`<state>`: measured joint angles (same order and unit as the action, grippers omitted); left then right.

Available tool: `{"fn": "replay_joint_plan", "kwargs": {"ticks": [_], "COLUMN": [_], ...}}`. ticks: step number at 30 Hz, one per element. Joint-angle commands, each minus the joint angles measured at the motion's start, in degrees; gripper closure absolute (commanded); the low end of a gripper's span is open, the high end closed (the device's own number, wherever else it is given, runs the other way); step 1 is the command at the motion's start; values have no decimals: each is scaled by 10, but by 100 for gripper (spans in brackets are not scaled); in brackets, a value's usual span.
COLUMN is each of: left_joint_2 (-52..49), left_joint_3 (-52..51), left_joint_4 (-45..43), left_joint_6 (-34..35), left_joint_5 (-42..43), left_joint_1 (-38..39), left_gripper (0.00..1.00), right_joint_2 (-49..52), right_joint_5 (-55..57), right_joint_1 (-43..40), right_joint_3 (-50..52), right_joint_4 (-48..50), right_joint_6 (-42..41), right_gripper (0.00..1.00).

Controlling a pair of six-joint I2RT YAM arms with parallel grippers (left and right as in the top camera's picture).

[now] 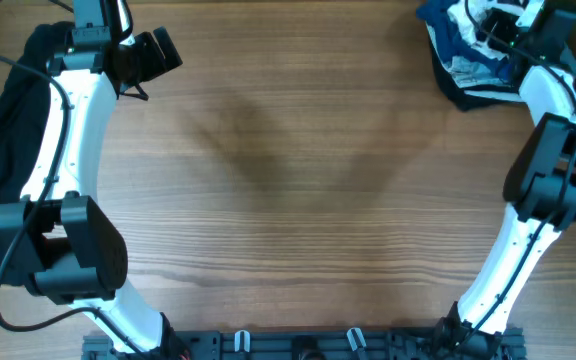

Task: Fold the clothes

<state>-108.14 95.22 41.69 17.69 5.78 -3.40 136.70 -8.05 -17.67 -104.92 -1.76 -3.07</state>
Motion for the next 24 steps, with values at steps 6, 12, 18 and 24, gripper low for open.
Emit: {"fn": "replay_joint_plan", "kwargs": {"ticks": [6, 12, 18, 24], "left_joint_2": [-9, -9, -9, -9], "left_joint_3": [2, 2, 2, 2], "left_joint_4": [-1, -1, -1, -1], "left_joint_6": [-7, -7, -7, -7], "left_joint_5": [-5, -5, -5, -5], "left_joint_1": [-2, -2, -2, -2], "left_gripper": [0, 0, 0, 0], "right_joint_2": [-475, -685, -761, -1037], "right_joint_5": [-64, -64, -11, -26], "right_joint_1": [35, 35, 35, 49], "right_joint_3": [39, 39, 47, 548], "right_joint_4": [-327, -427, -543, -195], "right_joint_6": [-45, -95, -46, -64], "right_gripper": [0, 0, 0, 0]}}
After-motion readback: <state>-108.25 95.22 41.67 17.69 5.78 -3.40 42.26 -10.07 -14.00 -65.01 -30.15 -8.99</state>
